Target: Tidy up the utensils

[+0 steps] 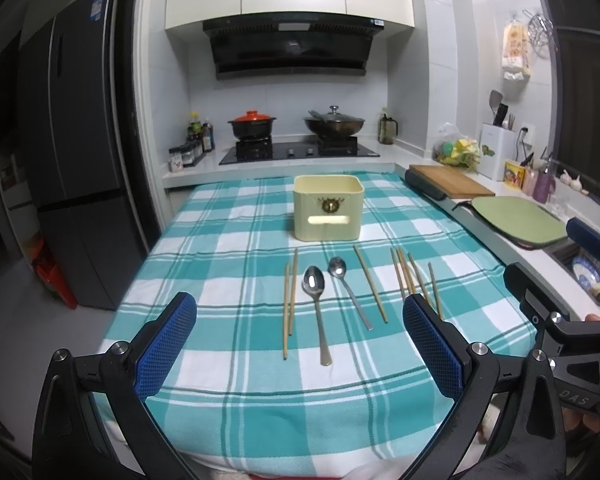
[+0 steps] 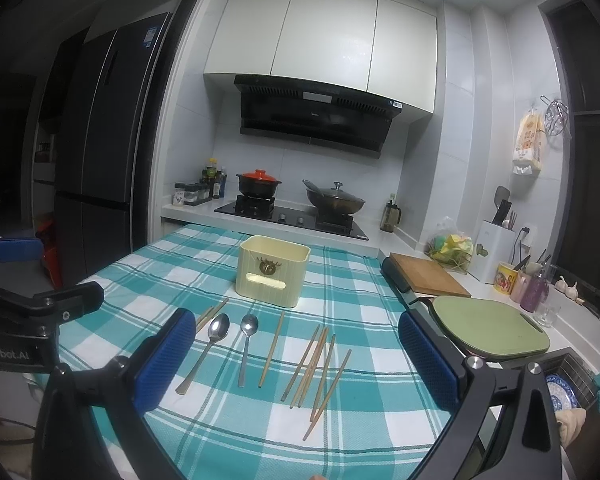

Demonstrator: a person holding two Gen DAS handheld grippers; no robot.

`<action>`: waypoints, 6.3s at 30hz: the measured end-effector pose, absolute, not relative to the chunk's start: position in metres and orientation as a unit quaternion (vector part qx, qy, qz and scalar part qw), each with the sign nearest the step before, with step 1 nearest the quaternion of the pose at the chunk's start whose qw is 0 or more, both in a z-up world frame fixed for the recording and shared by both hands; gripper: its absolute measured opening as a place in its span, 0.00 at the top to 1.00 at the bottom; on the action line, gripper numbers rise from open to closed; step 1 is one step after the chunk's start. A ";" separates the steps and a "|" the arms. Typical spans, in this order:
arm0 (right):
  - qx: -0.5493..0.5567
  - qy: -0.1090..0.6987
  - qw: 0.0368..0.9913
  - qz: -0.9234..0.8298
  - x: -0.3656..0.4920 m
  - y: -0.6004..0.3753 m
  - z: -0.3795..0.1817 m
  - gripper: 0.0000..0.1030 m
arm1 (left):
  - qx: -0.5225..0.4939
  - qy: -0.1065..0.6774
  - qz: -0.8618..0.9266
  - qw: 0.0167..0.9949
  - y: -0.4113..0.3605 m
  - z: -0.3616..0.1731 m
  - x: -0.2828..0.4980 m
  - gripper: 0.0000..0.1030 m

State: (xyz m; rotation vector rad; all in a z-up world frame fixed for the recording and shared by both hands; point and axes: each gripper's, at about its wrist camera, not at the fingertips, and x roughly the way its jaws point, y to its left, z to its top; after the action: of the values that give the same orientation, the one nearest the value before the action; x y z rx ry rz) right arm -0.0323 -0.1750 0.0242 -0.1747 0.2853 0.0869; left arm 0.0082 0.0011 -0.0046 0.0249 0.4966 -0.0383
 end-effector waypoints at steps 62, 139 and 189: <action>-0.088 0.167 0.981 0.049 -0.010 -0.184 0.020 0.00 | 0.022 0.273 -0.031 0.961 -0.006 -0.018 0.039 0.00; 0.062 0.409 0.910 -0.024 0.163 -0.319 -0.105 0.07 | 0.104 0.460 -0.005 0.882 0.037 -0.205 0.324 0.00; 0.052 0.417 0.898 0.131 0.286 -0.281 -0.031 0.95 | -0.045 0.377 -0.102 0.920 0.084 -0.051 0.292 0.96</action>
State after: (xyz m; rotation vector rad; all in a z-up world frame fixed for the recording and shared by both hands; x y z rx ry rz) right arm 0.2861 -0.2812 -0.0310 0.1076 0.8642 0.2707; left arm 0.2921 0.0844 -0.0511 -0.0916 0.7739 -0.2103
